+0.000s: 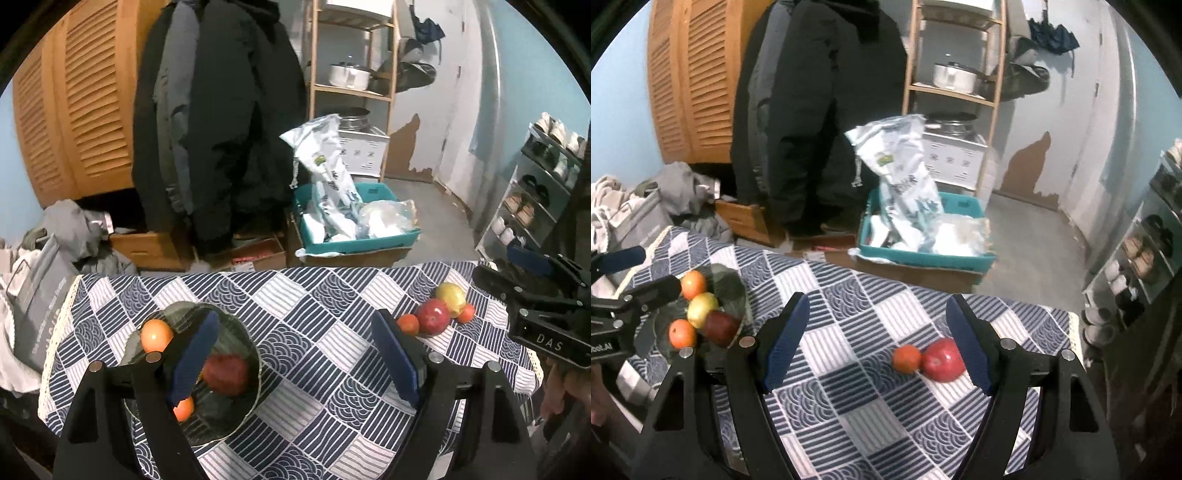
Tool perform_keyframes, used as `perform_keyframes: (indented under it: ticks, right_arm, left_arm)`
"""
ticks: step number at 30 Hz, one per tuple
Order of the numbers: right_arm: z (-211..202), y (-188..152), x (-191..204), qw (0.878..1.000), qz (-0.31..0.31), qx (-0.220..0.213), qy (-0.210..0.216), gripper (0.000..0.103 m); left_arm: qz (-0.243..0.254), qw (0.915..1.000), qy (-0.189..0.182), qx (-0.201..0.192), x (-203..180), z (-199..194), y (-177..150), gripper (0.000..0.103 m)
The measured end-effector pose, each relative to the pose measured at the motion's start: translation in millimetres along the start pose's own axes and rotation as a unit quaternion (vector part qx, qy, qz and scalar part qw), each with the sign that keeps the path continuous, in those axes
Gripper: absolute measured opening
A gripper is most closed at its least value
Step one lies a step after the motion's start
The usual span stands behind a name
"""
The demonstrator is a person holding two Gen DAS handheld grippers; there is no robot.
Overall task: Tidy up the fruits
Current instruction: 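Withdraw both tools from the bowl toward the remaining fruits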
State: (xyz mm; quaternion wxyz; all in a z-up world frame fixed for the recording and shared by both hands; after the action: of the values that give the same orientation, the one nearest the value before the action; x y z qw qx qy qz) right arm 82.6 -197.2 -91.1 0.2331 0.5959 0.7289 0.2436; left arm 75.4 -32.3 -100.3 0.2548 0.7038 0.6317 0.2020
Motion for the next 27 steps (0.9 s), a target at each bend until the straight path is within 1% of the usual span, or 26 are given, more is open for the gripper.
perform_keyframes:
  ticks: [13,17,22,27]
  right_arm:
    - [-9,-19,-55,0.999,0.038,-0.001,-0.03,0.077]
    - [-12,-24,-69,0.998,0.046,-0.001,-0.04,0.077]
    - [-13,-28,-83,0.997,0.055,0.0,-0.05,0.077]
    - [-7,-36,-103,0.996,0.069,0.014,-0.057,0.077]
  left_arm:
    - [0.038,0.9992,-0.008,0.002,-40,4,0,0.086]
    - [0.049,0.9987,-0.011,0.008,-51,8,-2,0.086]
    - [0.064,0.9978,-0.013,0.016,-66,18,-5,0.086]
    - [0.079,0.9963,-0.021,0.028,-83,33,-9,0.086]
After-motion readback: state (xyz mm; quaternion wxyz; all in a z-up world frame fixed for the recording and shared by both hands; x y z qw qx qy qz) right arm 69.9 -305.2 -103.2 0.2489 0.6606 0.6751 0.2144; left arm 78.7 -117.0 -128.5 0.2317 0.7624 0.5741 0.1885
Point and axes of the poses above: each gripper's, at about its wrist camera, not at the fingertips, and z roughly the way its jaws point, x to its left, y to its top, the point moved 6 cm from there along z, roughly the way its jaws point, and after that the axes turned 8 degrees about x, right-handed, at the moved point
